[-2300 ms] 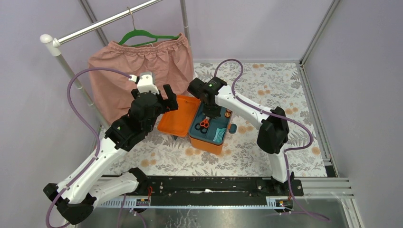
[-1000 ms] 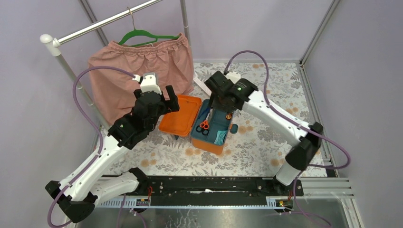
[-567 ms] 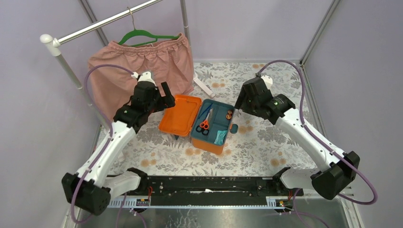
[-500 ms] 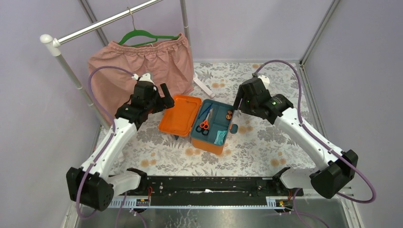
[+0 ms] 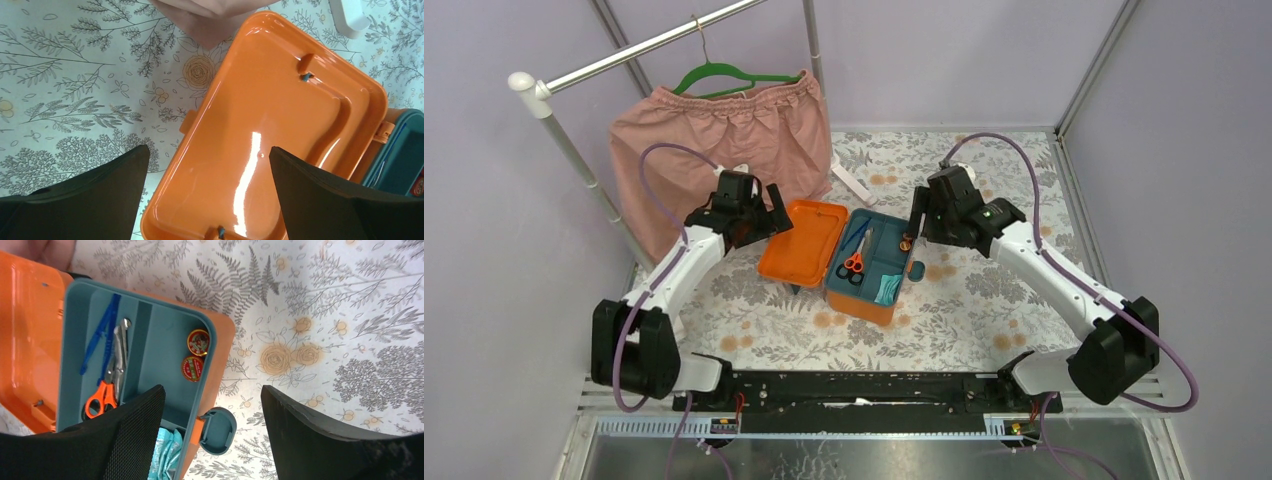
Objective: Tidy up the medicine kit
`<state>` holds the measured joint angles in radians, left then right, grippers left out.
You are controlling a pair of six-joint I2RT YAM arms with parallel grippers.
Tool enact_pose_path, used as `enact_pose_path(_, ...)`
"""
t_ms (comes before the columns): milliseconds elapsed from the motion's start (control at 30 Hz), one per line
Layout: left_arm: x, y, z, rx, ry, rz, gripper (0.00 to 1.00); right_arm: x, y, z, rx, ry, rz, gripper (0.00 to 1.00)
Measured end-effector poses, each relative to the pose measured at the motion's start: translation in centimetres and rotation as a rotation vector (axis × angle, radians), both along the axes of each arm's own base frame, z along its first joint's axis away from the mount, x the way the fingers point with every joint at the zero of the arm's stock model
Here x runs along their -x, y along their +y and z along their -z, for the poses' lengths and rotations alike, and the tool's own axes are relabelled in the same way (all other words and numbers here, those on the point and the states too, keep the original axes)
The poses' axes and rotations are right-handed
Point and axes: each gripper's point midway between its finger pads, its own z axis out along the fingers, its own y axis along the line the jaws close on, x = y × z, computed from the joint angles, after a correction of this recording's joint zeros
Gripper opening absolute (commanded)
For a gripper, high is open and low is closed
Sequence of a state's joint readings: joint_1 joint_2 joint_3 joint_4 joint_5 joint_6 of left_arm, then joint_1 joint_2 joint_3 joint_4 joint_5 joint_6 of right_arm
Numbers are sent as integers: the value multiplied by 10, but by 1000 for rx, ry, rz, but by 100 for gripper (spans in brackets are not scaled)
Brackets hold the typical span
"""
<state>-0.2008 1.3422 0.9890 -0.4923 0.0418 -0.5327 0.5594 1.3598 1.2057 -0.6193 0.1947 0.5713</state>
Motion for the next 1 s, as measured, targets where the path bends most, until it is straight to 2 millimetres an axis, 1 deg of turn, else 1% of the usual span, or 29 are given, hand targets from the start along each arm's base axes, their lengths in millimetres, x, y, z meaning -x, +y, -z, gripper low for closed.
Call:
enact_pose_path(133,-3,-4,11,10,28,18,99,9,2,19,-22,57,-25,78)
enact_pose_path(300,-6,-3,25,-3,68,21,99,12,10,26,-52,86,-53,78)
enact_pose_path(400,-7,-1,30,-8,83,18,99,14,14,30,-69,99,-67,78)
enact_pose_path(567,-7,-2,32,-1,88,23,99,16,19,39,-81,133,-89,78)
enact_pose_path(767,-7,-18,28,77,76,71,99,20,26,52,-91,184,-110,79)
enact_pose_path(867,-5,-23,30,107,80,86,99,21,26,54,-91,191,-112,79)
enact_pose_path(1000,-2,-26,33,132,88,94,98,22,28,55,-100,197,-119,78)
